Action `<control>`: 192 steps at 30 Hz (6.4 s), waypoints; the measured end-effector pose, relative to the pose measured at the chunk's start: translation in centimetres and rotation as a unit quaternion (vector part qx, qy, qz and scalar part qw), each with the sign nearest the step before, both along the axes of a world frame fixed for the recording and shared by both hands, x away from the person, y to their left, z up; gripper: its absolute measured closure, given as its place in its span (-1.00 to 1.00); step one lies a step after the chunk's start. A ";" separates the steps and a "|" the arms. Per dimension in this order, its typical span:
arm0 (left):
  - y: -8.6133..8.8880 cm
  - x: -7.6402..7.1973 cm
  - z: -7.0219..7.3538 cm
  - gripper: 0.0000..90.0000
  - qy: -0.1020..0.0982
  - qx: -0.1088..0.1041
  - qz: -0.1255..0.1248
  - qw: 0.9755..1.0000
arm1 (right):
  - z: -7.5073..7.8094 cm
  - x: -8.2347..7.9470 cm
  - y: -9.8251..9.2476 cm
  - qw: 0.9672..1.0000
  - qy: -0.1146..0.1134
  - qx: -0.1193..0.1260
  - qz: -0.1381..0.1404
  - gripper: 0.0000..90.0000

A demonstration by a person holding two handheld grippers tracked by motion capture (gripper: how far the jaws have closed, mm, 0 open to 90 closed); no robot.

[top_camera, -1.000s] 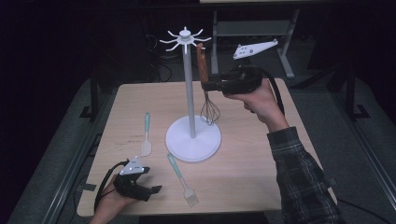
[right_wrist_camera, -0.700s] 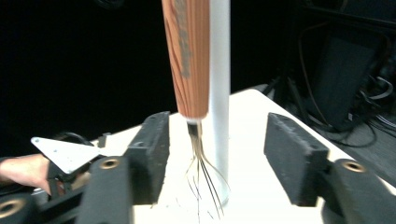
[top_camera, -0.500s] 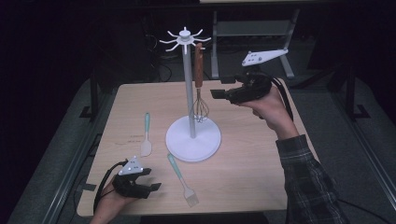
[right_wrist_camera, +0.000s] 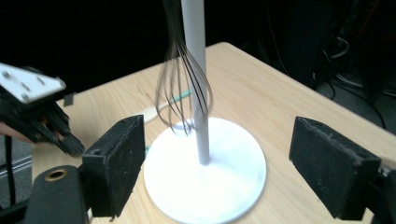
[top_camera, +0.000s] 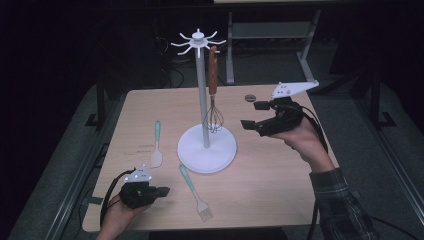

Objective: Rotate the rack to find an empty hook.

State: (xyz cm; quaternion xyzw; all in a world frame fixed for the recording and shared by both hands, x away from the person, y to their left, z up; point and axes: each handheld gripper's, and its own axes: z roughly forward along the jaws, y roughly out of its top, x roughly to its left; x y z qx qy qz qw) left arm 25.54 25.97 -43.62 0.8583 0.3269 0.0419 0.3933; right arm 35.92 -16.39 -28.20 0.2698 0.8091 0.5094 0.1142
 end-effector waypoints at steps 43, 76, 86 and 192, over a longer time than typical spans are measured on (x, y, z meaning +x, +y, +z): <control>-0.5 4.9 16.7 1.00 -0.039 -0.044 -0.014 0.998 | -15.7 -7.8 -4.9 0.986 0.056 -0.087 -0.134 -0.73; -5.0 9.8 29.9 1.00 -0.083 -0.089 -0.061 0.991 | -17.7 -7.5 -4.6 0.981 0.083 -0.096 -0.146 -0.72; -6.6 10.2 32.3 1.00 -0.098 -0.095 -0.071 0.988 | -17.9 -7.4 -4.5 0.981 0.091 -0.092 -0.145 -0.71; -3.1 11.3 29.3 1.00 -0.132 -0.075 0.015 0.988 | -18.3 -7.2 -4.4 0.980 0.091 -0.104 -0.141 -0.70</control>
